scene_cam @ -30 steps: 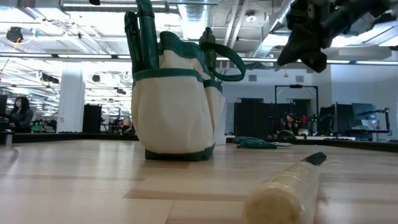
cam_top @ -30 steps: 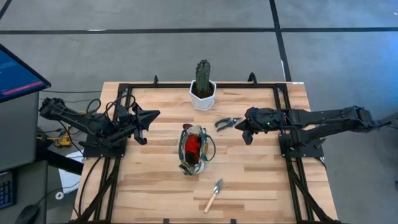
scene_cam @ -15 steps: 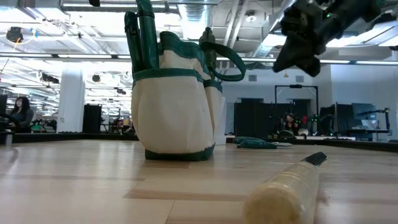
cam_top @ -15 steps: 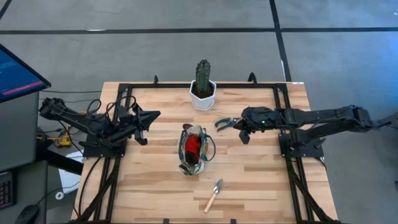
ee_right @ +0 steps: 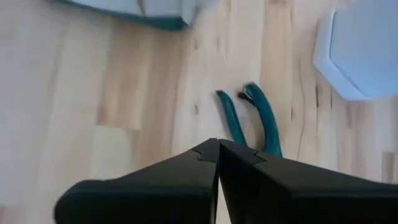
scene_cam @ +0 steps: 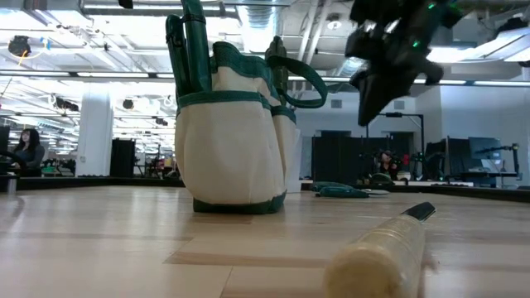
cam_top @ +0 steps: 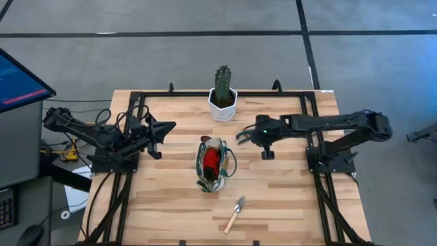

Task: Pick & Place Garden tools in Gardening bag
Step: Put the green shear scissors into the gardening bag

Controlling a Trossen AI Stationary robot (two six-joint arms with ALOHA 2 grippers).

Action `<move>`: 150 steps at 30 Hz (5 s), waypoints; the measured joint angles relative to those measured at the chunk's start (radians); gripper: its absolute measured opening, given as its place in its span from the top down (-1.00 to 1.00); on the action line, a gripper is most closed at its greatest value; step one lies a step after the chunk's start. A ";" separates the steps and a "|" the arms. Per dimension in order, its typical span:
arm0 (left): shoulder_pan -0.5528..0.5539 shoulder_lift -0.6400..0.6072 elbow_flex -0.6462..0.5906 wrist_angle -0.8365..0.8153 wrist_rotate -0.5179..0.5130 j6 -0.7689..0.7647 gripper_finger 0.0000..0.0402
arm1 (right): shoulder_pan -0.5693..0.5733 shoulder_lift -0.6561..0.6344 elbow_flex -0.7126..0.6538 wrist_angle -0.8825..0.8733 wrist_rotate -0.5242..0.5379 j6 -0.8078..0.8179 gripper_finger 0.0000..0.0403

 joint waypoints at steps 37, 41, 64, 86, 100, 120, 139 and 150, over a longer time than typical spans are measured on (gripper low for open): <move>0.000 0.000 0.000 -0.003 -0.001 0.000 0.99 | -0.097 0.475 0.095 0.051 0.093 -0.095 0.23; 0.000 0.000 0.001 -0.003 -0.001 0.000 0.99 | -0.109 0.476 0.095 0.052 0.078 -0.094 0.32; 0.000 0.000 0.001 -0.003 -0.001 0.000 0.99 | -0.101 0.449 0.159 -0.009 0.090 -0.031 0.84; 0.000 0.000 0.001 -0.003 -0.001 -0.001 0.99 | -0.160 -0.275 0.183 0.061 0.124 0.339 0.85; 0.000 0.000 0.001 -0.003 -0.001 0.000 0.99 | 0.040 -0.335 0.185 0.529 0.144 0.407 0.85; 0.000 0.000 0.001 -0.002 -0.001 -0.001 0.99 | 0.258 0.101 0.184 1.101 0.211 0.551 0.85; 0.000 0.000 0.001 -0.003 -0.001 -0.001 0.99 | 0.383 0.370 0.183 1.068 0.362 0.860 0.85; 0.000 0.000 0.001 -0.004 -0.001 0.000 0.99 | 0.427 0.485 0.183 1.066 0.509 0.942 0.85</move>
